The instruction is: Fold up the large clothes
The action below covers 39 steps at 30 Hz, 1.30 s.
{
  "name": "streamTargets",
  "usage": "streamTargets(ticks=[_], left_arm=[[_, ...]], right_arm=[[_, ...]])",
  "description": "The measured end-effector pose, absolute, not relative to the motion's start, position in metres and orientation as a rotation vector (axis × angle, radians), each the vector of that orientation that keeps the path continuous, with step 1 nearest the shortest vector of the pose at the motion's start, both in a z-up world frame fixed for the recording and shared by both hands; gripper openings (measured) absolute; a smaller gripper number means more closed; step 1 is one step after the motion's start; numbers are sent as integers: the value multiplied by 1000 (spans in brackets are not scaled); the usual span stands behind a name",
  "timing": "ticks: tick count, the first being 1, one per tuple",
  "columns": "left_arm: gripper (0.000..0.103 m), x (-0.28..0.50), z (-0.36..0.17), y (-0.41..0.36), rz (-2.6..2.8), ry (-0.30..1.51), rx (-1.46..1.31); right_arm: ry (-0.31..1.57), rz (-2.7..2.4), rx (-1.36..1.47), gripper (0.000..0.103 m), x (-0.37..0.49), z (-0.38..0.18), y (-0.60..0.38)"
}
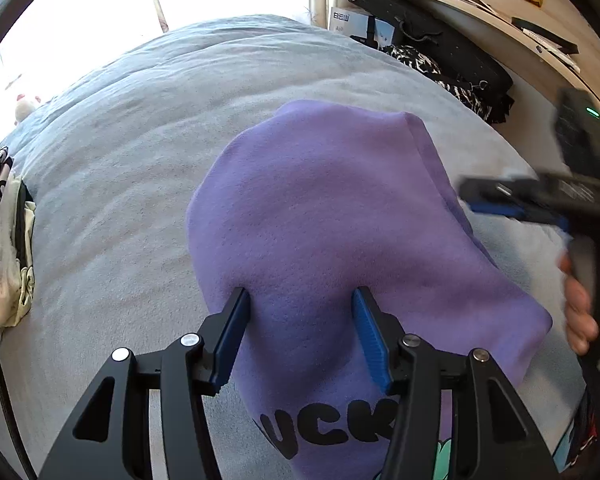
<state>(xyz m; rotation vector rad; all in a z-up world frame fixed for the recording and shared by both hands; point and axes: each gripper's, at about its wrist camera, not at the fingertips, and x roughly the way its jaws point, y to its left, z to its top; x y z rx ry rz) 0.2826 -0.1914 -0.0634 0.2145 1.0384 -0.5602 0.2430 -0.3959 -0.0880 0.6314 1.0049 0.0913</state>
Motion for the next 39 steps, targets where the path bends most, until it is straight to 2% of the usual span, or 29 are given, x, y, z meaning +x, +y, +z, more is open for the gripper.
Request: streamTargets(ticks=[5,6,7,8,14,16,20,22,24,28,32,39], left_arm=[[52,287,-63,-192,-575,1053,217],[53,288,-63,-192,-576,1056,216],[53,289,-63,-193,-576,1059,214],[53,289,-62,-194,-576,1062,214],[53,285,-57,-207,-598,1067,253],[53,278,-57,-217,-612,1041,288],[67,270,-68,-243,-588,993,386],[73,264,-69,-251,-568,955,433],[75,261,-67,-252,-560,943,439],[75,263,-52,-229,-598,968,339],[75,265,-33,-191,-585,968,217],[75,253,-41,-136,-593,1078,112]], right_arm=[[1001,165,781,65,261,-112,-410],[981,189,804,60,261,-114,-409],[957,195,781,31,261,-111,-406],[961,194,732,13,262,-107,-401],[887,45,542,10,222,-59,-394],[882,-5,490,10,214,-61,-394],[1037,-69,442,10,233,-119,-386],[1031,-93,424,11,239,-119,-380],[1030,-96,419,11,241,-112,-375],[1029,-76,405,14,240,-99,-372],[1030,-78,411,26,230,-85,-376],[992,-43,399,27,184,-45,-370]])
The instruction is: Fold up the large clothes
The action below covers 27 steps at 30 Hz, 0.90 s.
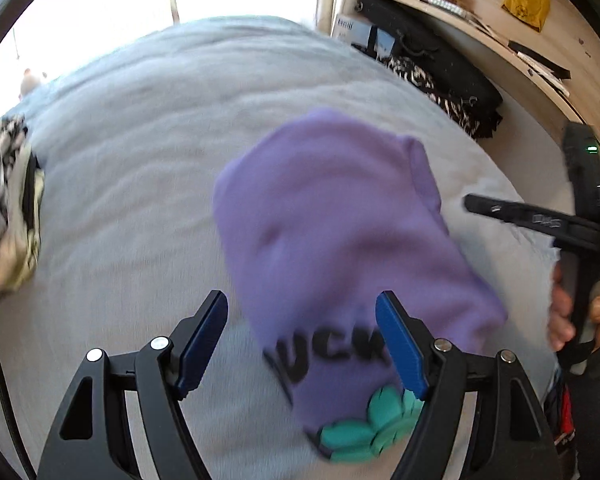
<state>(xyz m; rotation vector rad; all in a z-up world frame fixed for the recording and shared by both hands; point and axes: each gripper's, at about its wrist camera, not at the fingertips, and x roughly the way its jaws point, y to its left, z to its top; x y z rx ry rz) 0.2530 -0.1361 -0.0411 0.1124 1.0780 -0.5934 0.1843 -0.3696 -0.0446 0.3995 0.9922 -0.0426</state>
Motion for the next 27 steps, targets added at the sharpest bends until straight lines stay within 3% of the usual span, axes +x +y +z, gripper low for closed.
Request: streamTargets(ticks=[6,10,16,20,27], left_arm=[[75,233,-64,-127,-655,1138,43],[75,215,-87,-135,-677,1152,105],[76,208,-105,-132,-702,1218,-8],[90,209,-121,-130,-685,1230,-35],[91,215,-110,-120,-644,1219,-85]], right_arm=[[1013,105,288,27,146,-46,-329],[1090,45,145,27,135,-77,-312],[1126,-1,187,24,111,-105,-325],[1123,-28,164,24,112,-119,-322],[1082,-16,232,26,109,-98,-326]])
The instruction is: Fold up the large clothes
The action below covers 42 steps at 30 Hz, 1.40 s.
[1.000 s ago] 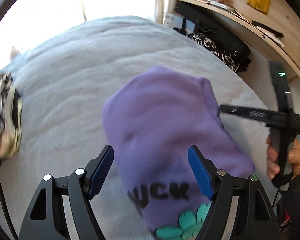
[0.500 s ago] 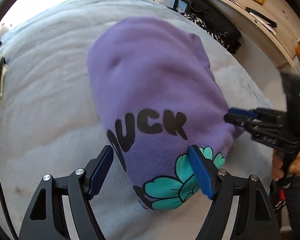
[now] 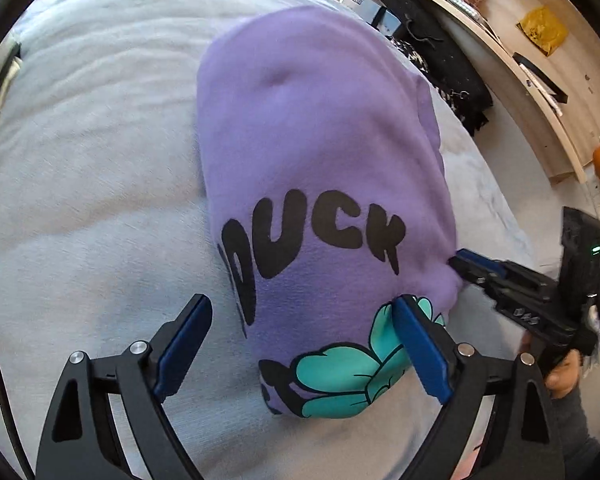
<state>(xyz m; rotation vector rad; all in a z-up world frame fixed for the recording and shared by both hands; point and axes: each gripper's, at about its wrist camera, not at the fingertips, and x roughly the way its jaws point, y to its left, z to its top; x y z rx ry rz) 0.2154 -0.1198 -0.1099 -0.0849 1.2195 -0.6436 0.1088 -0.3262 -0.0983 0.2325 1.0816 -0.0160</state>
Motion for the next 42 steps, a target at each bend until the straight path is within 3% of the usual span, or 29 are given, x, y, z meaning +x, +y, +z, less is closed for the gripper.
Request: streamTargets(ticks=[3,5,10,14,30,34,42], left_arm=[[91,211,-104,-117,-595,1214,-58],[91,209,-97,-111,-542,1208,-37],[91,203,-88,-104,-454,1233,-5],[91,199,-83,-94,-444,1252,-20],[91,208,-72,-85,-491,1346,-126],[91,216,-73,-84,-503,1365,-165],[93,236,-75,-93,-510,1367,-174]], right_arm=[[1062,-20,274,27,105,-85,-328],[1056,-32,273,38,101,-79,-326],[1067,-5,289,44,93,-70,-318],[1053,5,283,64,88,-60,-313],[1057,31,235,75,102,-27,-309],[1089,78,281,86,108,-30,-313],[1150,88,321,87,126,-40,-327]])
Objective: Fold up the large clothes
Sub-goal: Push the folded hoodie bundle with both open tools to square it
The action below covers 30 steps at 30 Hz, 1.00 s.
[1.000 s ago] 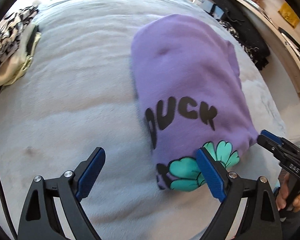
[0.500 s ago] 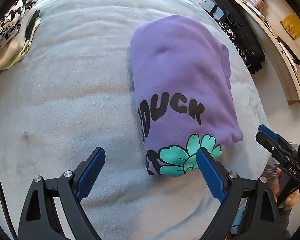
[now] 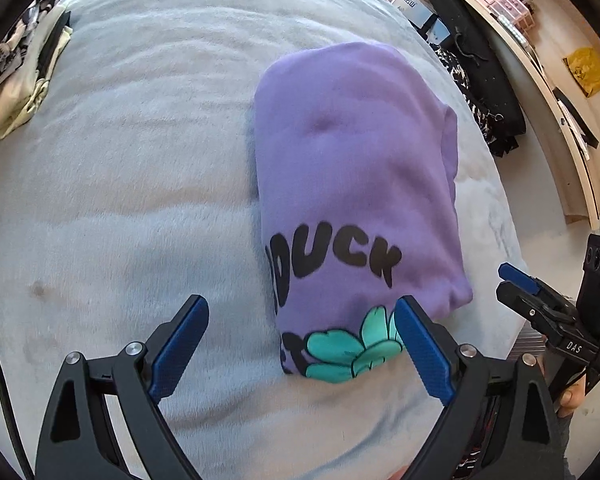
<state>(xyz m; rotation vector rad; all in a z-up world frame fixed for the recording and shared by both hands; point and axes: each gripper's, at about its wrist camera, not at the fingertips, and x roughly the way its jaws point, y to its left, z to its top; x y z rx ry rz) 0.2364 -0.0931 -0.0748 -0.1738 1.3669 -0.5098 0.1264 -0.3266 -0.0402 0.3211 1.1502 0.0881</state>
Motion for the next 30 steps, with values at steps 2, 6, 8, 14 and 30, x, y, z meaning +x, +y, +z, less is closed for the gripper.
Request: streamTargets(ticks=[2,6,8,14,30], left_arm=[[93,242,-79,-99,-518,1373,-170],[93,253,-95,-110,-549,1390,-189],[93,257,-106,-116,-561,1398,-202],[102,268,-125,-118,-650,1391,-292],[103,280,-155,-125,-897,1320,-393]], right_arm=[[1162,102,337,87,133,-46,-332],[1175,124,393,87,147,-62,-344],[1175,123,418,87,157,-73,-353],[1174,174,536,87,180,-108,-376],[1198,506,784,97,223,-178,-377]])
